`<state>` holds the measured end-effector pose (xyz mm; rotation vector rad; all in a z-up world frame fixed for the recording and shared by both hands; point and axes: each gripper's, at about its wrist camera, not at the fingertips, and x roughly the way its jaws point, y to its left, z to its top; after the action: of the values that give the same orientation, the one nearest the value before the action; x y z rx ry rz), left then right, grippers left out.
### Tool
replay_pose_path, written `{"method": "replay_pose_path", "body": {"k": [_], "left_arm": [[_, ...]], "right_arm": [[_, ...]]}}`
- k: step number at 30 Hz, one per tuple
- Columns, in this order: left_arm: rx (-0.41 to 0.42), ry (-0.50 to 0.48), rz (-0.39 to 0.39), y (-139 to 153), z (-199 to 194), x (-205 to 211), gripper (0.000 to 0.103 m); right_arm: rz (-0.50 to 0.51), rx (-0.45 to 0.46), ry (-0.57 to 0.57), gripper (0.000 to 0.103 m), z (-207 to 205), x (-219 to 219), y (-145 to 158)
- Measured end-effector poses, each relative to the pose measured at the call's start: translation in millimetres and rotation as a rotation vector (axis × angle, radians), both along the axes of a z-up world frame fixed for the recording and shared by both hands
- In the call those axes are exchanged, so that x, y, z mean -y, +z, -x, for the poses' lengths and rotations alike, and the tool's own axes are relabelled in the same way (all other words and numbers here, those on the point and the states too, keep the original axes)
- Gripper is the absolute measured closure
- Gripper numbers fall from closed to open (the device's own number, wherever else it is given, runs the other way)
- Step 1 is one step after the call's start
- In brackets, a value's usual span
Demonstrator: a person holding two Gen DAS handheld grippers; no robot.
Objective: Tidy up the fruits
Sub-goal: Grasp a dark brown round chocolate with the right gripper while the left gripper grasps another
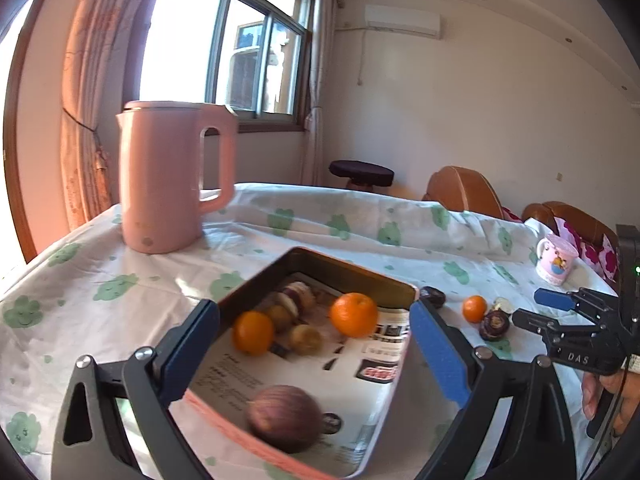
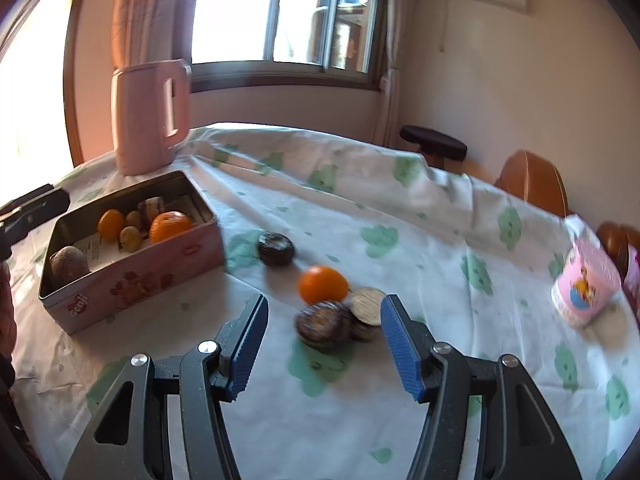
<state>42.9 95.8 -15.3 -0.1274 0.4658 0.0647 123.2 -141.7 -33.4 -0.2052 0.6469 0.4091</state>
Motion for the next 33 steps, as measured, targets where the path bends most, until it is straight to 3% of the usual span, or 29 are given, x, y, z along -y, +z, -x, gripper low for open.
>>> {"method": "replay_pose_path", "body": {"k": [7,19,27,33], "left_arm": [[-0.012,-0.012,-0.065,3.2,-17.3,23.8,0.005],[-0.018,0.036,-0.039,30.2,-48.7,-2.9,0.004],[-0.024,0.011,-0.035,29.6,-51.0,0.0,0.004],[-0.033,-0.027,-0.028,28.0,-50.3,16.5,0.004]], "right_arm": [[-0.006,-0.044,0.037,0.043,-21.3,-12.8,-3.4],[0.052,-0.152,0.085,0.043,-74.5,-77.0,-20.0],[0.037,-0.275,0.075,0.061,-102.0,-84.0,-39.7],[0.025,-0.209,0.071,0.064,-87.6,-77.5,-29.5]]}}
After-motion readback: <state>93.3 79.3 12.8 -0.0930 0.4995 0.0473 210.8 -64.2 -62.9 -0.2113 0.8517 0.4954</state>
